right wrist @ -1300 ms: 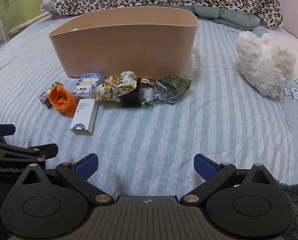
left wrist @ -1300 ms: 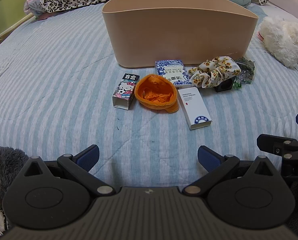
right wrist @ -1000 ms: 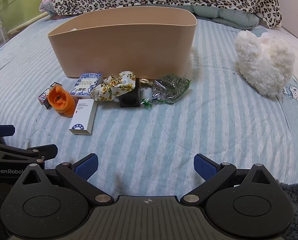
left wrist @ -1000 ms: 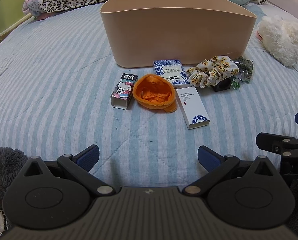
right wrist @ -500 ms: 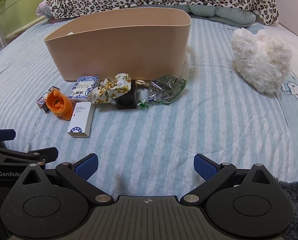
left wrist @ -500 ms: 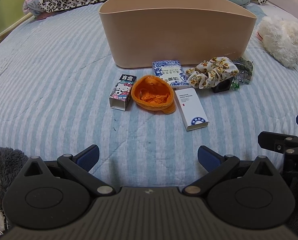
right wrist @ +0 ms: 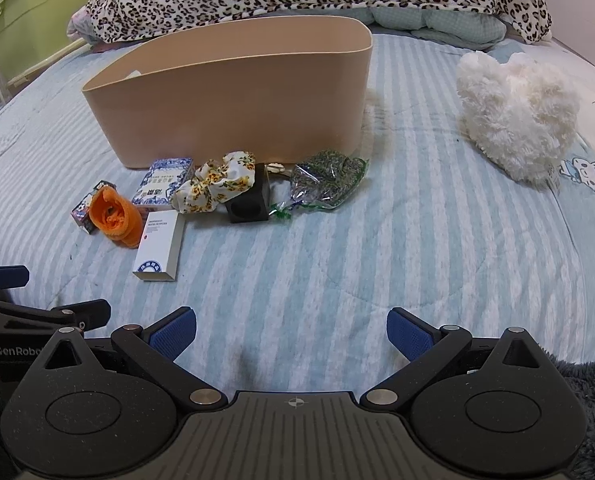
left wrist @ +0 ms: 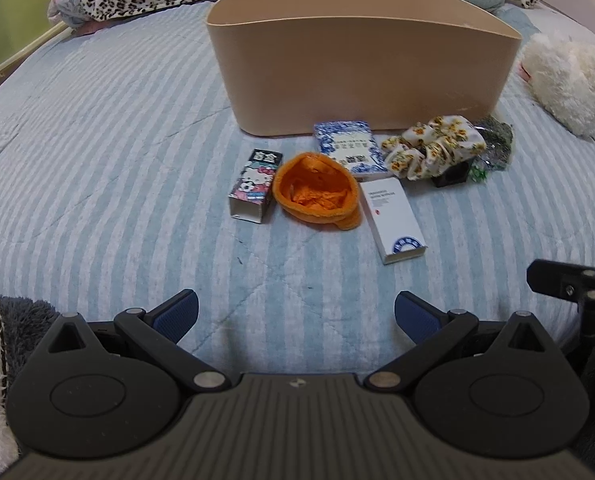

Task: Organize objects
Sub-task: 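Move both tools toward the small items in front of the beige basket, then grasp the Hello Kitty blind box with the left tool while the right tool grasps the white medicine box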

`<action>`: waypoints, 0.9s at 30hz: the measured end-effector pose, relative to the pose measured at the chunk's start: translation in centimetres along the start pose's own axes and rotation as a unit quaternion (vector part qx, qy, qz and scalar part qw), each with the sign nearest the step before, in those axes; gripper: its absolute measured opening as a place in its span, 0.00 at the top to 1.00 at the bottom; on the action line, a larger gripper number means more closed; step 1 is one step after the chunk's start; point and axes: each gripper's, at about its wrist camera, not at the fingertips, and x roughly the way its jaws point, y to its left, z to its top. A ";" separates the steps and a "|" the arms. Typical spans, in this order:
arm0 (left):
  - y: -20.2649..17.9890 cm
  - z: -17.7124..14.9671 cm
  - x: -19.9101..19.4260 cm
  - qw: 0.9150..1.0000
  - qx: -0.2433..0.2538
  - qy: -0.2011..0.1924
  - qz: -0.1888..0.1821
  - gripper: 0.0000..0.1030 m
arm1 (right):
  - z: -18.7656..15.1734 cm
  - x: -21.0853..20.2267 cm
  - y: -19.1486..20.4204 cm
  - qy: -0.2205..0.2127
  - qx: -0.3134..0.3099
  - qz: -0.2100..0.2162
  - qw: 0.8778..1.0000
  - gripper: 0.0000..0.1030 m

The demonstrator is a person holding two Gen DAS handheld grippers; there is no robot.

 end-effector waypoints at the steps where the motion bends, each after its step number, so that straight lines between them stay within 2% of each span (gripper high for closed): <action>1: 0.2 0.1 0.0 1.000 -0.002 0.000 0.000 0.00 | 0.0 0.0 0.0 0.000 0.000 0.001 1.000 0.00; 7: 0.9 1.0 -0.1 1.000 0.001 0.004 0.006 0.00 | 0.2 0.1 0.2 0.006 -0.003 -0.002 1.000 0.00; 19: 3.2 5.2 -0.3 0.998 0.069 -0.004 -0.001 0.00 | 2.8 1.3 3.1 0.024 -0.031 0.007 0.999 0.00; 27: 5.1 8.6 1.7 0.993 0.110 -0.013 0.036 0.00 | 4.2 3.3 5.8 0.029 -0.037 0.020 0.999 0.00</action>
